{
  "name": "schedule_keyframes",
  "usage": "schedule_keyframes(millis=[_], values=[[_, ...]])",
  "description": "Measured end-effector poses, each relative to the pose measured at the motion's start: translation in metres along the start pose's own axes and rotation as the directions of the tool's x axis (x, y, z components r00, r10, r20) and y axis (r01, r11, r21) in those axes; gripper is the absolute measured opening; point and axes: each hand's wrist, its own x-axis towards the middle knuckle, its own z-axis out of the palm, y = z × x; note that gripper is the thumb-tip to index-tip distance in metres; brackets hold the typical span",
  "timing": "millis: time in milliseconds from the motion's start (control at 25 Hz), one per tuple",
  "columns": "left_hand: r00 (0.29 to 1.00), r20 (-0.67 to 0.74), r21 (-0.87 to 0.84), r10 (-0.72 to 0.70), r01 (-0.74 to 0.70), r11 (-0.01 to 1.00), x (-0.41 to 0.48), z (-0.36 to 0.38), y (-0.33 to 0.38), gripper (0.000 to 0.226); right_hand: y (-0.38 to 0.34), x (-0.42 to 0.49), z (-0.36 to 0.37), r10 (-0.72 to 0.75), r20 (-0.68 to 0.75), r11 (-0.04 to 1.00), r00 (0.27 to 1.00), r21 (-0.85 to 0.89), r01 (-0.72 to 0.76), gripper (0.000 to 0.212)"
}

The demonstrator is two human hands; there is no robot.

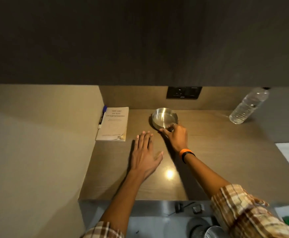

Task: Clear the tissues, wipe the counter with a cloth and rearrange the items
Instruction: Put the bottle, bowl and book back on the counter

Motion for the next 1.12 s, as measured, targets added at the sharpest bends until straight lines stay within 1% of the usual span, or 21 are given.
schedule_keyframes(millis=[160, 320, 520, 640, 720, 760, 840, 880, 920, 1000, 1040, 1080, 1120], values=[[0.997, 0.057, -0.041, 0.043, -0.041, 0.998, 0.025, 0.020, 0.050, 0.088, 0.065, 0.009, -0.056, 0.091, -0.097, 0.995, 0.991, -0.023, -0.094, 0.038], [0.995, 0.092, -0.037, 0.026, -0.022, 0.999, 0.037, 0.029, 0.074, 0.089, 0.092, 0.016, -0.086, 0.130, -0.128, 0.987, 0.983, -0.081, -0.141, 0.040], [0.995, 0.102, -0.014, -0.011, 0.013, 1.000, 0.040, 0.030, 0.079, 0.089, 0.101, 0.021, -0.091, 0.061, -0.063, 0.995, 0.996, -0.078, -0.066, 0.035], [0.996, 0.085, -0.017, -0.028, 0.029, 0.999, 0.040, 0.028, 0.078, 0.088, 0.098, 0.017, -0.082, 0.024, -0.048, 0.996, 0.999, -0.081, -0.027, 0.037], [0.996, 0.081, -0.012, -0.031, 0.032, 0.999, 0.038, 0.028, 0.073, 0.088, 0.096, 0.018, -0.077, 0.030, -0.037, 0.995, 0.999, -0.097, -0.034, 0.042], [0.996, 0.081, -0.010, -0.034, 0.035, 0.999, 0.037, 0.028, 0.071, 0.089, 0.095, 0.018, -0.076, 0.042, -0.022, 0.992, 0.999, -0.120, -0.045, 0.048], [0.996, 0.079, -0.007, -0.038, 0.038, 0.999, 0.033, 0.024, 0.066, 0.088, 0.091, 0.012, -0.074, 0.081, -0.019, 0.984, 0.997, -0.158, -0.083, 0.069], [0.997, 0.068, -0.003, -0.038, 0.038, 0.999, 0.030, 0.022, 0.064, 0.088, 0.088, 0.005, -0.073, 0.081, -0.066, 0.985, 0.994, -0.149, -0.091, 0.075], [0.998, 0.047, 0.003, -0.039, 0.039, 0.999, 0.026, 0.018, 0.060, 0.087, 0.081, -0.003, -0.069, 0.048, -0.144, 0.990, 0.988, -0.125, -0.067, 0.072], [0.999, 0.007, 0.019, -0.053, 0.053, 0.998, 0.016, 0.010, 0.043, 0.084, 0.058, -0.020, -0.053, -0.080, -0.283, 0.996, 0.956, -0.056, 0.067, 0.053], [0.998, -0.013, 0.032, -0.069, 0.069, 0.997, 0.010, 0.006, 0.030, 0.084, 0.041, -0.026, -0.040, -0.146, -0.286, 0.989, 0.947, -0.024, 0.145, 0.044], [0.995, -0.037, 0.049, -0.094, 0.096, 0.994, 0.002, 0.001, 0.014, 0.084, 0.022, -0.029, -0.025, -0.209, -0.234, 0.976, 0.950, 0.011, 0.218, 0.036], [0.990, -0.058, 0.069, -0.127, 0.130, 0.989, -0.006, -0.005, -0.003, 0.084, 0.001, -0.031, -0.009, -0.260, -0.147, 0.962, 0.954, 0.046, 0.270, 0.030]])
